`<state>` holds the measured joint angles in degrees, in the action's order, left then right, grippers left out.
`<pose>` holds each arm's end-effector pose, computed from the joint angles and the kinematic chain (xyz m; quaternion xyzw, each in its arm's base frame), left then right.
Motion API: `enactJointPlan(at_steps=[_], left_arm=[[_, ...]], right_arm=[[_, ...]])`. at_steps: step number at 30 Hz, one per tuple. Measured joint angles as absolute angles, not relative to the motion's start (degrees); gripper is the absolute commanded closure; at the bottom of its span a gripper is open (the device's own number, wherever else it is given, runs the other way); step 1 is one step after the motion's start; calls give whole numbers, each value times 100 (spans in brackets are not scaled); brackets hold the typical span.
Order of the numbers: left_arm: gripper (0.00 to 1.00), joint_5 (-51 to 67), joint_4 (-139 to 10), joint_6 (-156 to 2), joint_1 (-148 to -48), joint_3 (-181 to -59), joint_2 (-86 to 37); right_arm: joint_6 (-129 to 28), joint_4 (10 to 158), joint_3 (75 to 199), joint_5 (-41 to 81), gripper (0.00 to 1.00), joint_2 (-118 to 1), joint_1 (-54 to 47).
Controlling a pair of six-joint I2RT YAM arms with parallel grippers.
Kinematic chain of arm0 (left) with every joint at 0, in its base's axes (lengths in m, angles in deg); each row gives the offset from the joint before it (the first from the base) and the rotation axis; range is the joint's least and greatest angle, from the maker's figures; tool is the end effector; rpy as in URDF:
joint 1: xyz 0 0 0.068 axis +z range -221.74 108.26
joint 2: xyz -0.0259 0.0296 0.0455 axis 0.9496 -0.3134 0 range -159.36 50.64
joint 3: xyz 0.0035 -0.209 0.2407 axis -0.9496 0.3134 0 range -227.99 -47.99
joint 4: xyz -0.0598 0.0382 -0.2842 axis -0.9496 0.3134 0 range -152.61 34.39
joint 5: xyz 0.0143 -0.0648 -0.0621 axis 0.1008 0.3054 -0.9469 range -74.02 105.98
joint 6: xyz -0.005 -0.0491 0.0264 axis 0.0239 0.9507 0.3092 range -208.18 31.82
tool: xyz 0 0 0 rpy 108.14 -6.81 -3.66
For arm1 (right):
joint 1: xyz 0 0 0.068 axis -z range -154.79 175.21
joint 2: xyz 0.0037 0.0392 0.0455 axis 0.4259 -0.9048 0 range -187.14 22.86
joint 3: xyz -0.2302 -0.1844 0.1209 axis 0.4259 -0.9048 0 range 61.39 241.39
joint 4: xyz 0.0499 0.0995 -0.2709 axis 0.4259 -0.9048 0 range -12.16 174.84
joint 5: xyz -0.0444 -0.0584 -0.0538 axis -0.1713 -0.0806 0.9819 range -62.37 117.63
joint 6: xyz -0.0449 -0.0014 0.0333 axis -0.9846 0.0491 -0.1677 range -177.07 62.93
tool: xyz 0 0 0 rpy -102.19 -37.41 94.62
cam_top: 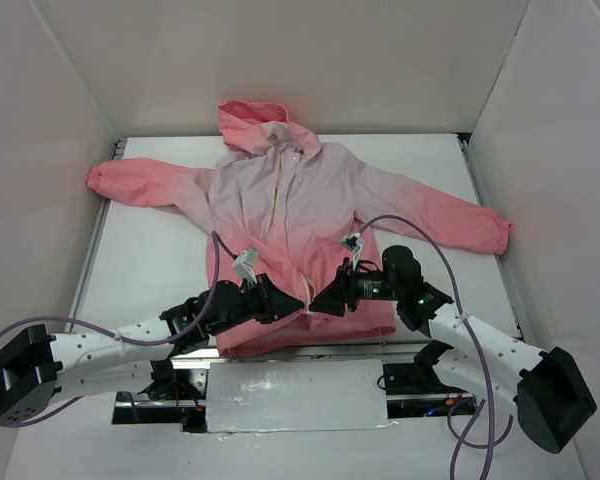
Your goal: Zip up the jacket
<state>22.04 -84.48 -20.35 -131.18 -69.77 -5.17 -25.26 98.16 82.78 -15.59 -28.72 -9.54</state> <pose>0.1149 -0.1868 0.2412 -0.0899 0.7724 -0.5438 0.3154 0.1453 0.1328 0.2396 -0.2385 0.7408 0.5512 0.3007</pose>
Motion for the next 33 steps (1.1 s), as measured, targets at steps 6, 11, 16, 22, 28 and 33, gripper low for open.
enactJointPlan(at_steps=[6, 11, 16, 22, 28, 33], left_arm=[[100, 2204, -8448, -2035, -13118, -6977, -528], [100, 2204, -8450, -2035, -13118, -6988, -556], [100, 2204, -8452, -2035, -13118, -6988, -565], [100, 2207, -8448, -2033, -13118, -6988, -565], [100, 2204, -8448, -2035, -13118, -6988, -565], [100, 2207, -8448, -2033, -13118, -6988, -567]], right_arm=[[-2500, 10013, 8226, -1627, 51, -2887, -964], [-2495, 10074, 8226, -1647, 60, -2889, -984], [-2480, 10120, 8217, -1655, 65, -2935, -1045], [-2480, 10157, 8134, -1625, 66, -2937, -1104], [-2502, 10155, 8105, -1483, 52, -2935, -1126], [-2500, 9969, 8086, -1220, 51, -2758, -1141]])
